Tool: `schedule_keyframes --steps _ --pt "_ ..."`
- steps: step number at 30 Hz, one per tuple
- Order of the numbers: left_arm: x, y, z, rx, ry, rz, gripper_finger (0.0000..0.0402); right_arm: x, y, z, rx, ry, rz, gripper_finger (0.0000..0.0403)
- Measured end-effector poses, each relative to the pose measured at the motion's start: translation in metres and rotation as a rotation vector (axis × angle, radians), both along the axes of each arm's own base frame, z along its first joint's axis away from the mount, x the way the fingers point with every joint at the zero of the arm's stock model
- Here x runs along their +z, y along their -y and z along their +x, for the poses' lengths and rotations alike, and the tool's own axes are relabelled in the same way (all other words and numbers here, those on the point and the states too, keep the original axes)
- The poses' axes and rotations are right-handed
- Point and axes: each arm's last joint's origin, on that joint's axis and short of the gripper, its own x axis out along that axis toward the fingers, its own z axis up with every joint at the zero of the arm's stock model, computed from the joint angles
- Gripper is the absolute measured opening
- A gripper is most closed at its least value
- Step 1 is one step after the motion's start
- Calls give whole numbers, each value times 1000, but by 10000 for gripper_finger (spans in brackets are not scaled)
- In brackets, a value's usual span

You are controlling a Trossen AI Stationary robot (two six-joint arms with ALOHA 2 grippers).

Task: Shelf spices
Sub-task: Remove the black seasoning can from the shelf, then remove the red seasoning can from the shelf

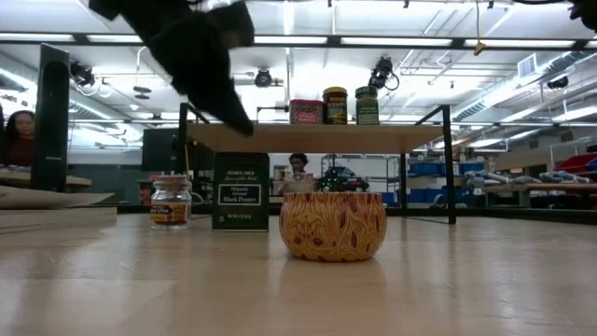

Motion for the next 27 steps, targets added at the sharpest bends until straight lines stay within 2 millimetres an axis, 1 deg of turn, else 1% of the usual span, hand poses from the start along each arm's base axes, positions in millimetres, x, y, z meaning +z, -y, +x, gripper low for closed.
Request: schedule_keyframes --steps 5,10,14,18,20,22,24,27 --pt "35 -6 -17 73 143 80 198 -2 -1 2 -46 -15 2 345" --pt "75 -14 -30 190 298 275 198 -2 4 2 -123 -22 36 345" --pt "97 -18 -30 257 398 443 198 -2 7 3 -145 -28 67 345" --pt "114 -22 -27 293 492 556 198 -3 11 5 -164 -35 98 345" --pt "118 -34 -26 327 490 597 198 -4 13 5 -166 -36 109 345" --pt "116 -53 -26 378 472 595 198 -4 13 6 -156 -38 115 345" --pt "113 -73 -26 374 478 529 198 -4 13 6 -153 -37 116 345" --pt "109 -101 -26 337 525 376 198 -4 13 6 -146 -37 127 345"
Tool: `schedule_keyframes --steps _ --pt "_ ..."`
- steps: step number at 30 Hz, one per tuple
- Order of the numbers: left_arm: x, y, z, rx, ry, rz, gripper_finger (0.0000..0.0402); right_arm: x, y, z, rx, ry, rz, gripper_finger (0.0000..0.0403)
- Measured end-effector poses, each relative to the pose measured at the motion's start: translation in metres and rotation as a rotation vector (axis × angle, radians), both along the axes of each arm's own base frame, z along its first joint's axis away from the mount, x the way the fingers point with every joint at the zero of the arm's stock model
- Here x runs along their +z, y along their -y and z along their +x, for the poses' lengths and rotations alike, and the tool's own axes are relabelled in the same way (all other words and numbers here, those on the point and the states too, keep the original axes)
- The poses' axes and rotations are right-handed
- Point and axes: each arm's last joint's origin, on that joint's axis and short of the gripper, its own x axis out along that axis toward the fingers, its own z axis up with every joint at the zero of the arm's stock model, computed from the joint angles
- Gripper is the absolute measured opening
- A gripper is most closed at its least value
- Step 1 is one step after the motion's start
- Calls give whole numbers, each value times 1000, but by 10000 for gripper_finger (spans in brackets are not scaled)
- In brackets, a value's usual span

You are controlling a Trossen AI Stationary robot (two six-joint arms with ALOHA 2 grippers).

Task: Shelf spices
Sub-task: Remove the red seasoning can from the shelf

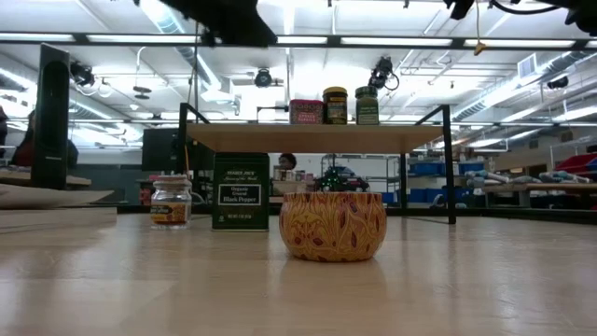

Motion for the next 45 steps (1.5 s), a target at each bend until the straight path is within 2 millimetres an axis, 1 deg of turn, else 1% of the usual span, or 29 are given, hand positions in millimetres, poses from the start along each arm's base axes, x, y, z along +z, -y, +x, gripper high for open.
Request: schedule_keyframes --steps 3,6,9,14,18,21,27,33,39,45 --pt "-6 -22 -1 -18 -5 -54 198 0 0 0 21 2 7 345" --pt "-9 -37 -1 -42 7 -81 207 0 -1 0 36 1 14 345" --pt "-16 -45 3 -61 -3 -109 236 0 -1 0 38 -1 13 345" --pt "-26 -54 10 -45 -21 -117 293 -1 -1 1 38 -13 11 345" --pt "-35 -59 16 -39 -40 -125 315 -2 -1 1 38 -19 10 345" --pt "-41 -65 21 -36 -44 -132 317 -2 -1 1 37 -21 7 345" --pt "-60 -77 28 -51 -75 -202 317 -3 -1 2 35 -35 3 345" --pt "-68 -83 36 -65 -54 -201 317 -7 -1 3 34 -77 -1 345" --pt "-84 -91 45 -63 -69 -202 317 -8 -1 3 29 -83 -11 345" --pt "-91 -97 52 -70 -28 -178 309 -8 -1 4 28 -90 -12 345"
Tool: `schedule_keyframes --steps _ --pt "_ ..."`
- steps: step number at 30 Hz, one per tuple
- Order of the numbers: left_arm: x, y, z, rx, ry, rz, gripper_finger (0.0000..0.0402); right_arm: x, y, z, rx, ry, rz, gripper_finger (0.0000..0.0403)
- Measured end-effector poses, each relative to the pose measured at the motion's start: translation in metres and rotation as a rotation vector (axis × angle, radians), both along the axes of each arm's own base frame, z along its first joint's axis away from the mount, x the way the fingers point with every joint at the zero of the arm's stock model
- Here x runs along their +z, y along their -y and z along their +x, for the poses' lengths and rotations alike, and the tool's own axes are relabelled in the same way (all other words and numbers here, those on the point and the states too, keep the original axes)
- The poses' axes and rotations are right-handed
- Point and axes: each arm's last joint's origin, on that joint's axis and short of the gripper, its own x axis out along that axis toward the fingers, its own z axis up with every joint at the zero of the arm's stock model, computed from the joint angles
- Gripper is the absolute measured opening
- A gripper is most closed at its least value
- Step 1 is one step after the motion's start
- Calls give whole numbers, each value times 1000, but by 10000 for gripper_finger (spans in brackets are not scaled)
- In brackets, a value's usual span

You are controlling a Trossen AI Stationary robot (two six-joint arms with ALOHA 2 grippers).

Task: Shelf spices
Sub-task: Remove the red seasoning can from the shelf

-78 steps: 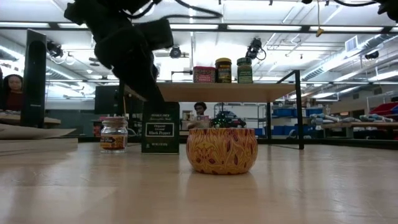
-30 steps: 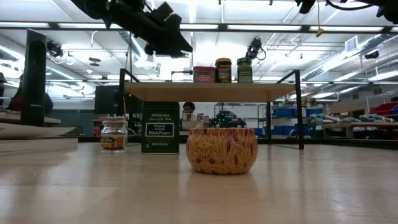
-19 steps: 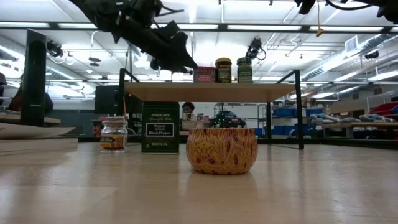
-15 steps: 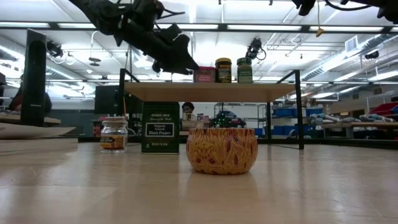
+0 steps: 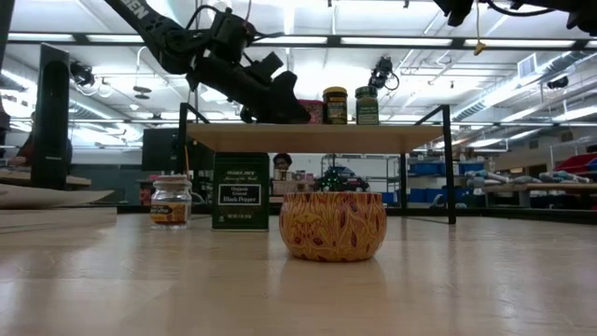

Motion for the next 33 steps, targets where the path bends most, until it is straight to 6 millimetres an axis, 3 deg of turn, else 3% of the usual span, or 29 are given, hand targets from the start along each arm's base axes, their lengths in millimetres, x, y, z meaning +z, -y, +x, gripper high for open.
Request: schedule_keyframes --steps 5,12,16,26,33 --pt "0 -1 0 3 9 6 275 -1 0 0 -4 -13 -10 345" --pt "1 -3 -1 16 31 -14 185 -2 0 1 -17 -23 -14 345" --pt "7 -2 -2 5 64 -11 181 -2 0 1 -19 -23 -14 345" --pt "65 16 -30 -11 213 57 181 -2 0 1 -19 -23 -13 345" --pt "98 56 -53 -243 247 44 181 -2 0 1 -23 -20 -25 345"
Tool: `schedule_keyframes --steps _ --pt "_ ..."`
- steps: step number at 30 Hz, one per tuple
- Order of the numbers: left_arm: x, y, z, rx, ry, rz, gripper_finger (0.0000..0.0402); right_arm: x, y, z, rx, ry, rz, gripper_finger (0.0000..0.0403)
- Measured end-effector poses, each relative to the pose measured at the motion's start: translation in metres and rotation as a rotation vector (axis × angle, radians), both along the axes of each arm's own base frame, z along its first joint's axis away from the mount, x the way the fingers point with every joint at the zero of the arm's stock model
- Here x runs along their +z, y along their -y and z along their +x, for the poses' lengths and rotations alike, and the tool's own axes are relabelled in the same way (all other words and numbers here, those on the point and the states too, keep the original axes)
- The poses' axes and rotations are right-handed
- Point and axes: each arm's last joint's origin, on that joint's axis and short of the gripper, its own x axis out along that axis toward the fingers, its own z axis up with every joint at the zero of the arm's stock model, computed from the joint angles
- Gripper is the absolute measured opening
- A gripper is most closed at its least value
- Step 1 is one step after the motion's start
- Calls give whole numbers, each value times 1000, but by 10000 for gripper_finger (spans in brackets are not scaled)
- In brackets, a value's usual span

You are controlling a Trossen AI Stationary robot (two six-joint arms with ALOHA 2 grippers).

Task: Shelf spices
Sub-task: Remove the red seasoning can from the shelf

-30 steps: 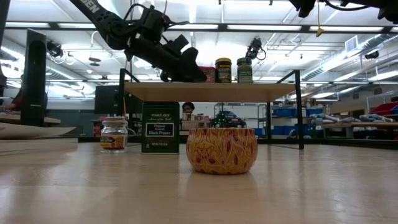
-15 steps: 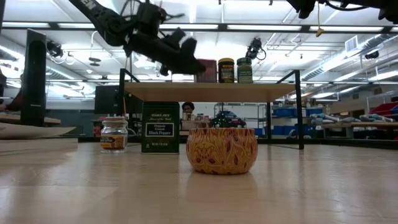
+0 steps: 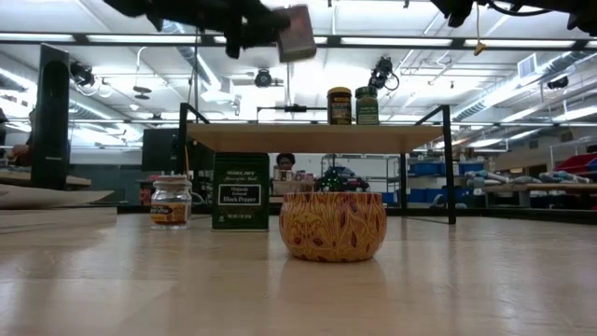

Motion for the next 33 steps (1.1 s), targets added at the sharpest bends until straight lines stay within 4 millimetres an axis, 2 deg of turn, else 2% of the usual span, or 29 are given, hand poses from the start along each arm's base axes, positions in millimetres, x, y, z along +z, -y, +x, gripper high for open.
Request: schedule_keyframes --steps 7,11,18,27,33 --pt "-15 51 15 -180 -110 -7 181 1 0 0 -1 6 -3 345" --pt "-36 75 29 -164 -171 1 181 2 0 -1 -11 23 13 345" --pt "-76 104 48 -170 -221 -30 181 4 0 -2 -4 47 33 345" --pt "-124 119 67 -166 -253 -46 181 4 0 -2 -3 50 37 345" --pt "-144 122 78 -123 -262 -61 181 4 0 -2 0 48 41 345"
